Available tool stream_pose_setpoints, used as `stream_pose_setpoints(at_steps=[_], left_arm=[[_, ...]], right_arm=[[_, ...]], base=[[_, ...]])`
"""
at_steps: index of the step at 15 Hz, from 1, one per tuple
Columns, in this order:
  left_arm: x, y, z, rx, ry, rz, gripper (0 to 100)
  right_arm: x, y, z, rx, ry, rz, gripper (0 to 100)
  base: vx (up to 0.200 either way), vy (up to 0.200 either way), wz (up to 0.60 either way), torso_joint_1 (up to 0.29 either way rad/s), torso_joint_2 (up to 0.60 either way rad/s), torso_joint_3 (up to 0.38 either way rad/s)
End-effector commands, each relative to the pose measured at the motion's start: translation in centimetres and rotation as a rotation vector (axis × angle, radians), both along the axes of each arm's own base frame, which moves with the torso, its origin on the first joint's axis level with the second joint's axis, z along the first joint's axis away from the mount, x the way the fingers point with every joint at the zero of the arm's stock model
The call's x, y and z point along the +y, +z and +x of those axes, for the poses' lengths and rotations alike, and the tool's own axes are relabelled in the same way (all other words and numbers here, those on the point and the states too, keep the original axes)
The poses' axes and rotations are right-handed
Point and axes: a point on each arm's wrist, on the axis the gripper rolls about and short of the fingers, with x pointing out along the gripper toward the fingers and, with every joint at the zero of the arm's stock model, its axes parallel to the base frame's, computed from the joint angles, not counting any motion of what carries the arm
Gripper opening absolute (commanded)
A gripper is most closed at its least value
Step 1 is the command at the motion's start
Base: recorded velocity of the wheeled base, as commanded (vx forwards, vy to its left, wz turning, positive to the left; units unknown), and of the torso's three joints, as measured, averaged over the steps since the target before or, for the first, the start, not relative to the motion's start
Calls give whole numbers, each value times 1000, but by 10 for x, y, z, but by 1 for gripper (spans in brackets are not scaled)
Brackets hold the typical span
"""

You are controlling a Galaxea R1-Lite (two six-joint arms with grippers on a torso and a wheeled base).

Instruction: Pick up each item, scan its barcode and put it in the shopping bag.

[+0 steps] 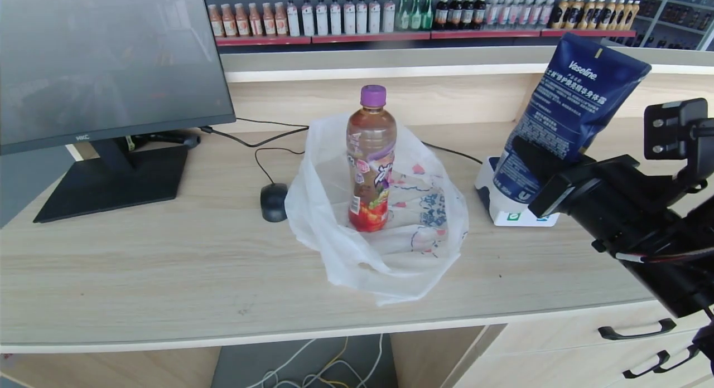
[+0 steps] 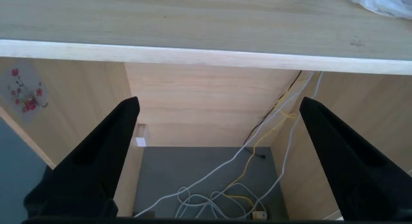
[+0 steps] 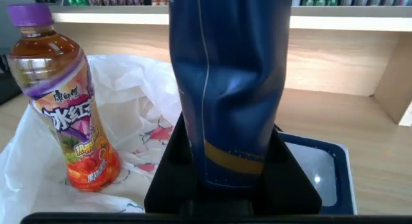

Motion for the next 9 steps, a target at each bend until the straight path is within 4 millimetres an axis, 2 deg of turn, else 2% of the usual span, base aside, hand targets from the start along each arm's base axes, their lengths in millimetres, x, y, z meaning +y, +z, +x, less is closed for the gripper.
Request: stream_pose_setpoints(at_steps=[1, 4, 6, 9], left_arm=[[0, 0, 0, 2, 2, 0, 100], [0, 0, 0, 0, -1, 0, 100], [0, 0, 0, 2, -1, 0, 100], [0, 0, 0, 0, -1, 0, 100]], right_arm=[[0, -1, 0, -1, 12, -7, 0], [4, -4, 4, 2, 50, -27, 0], [7, -15, 6, 34, 67, -56, 0], [20, -20, 7, 40, 113, -67, 0]], base=[[0, 0, 0, 0, 0, 0], [0, 0, 0, 0, 0, 0], [0, 0, 0, 0, 0, 0], [0, 0, 0, 0, 0, 0]])
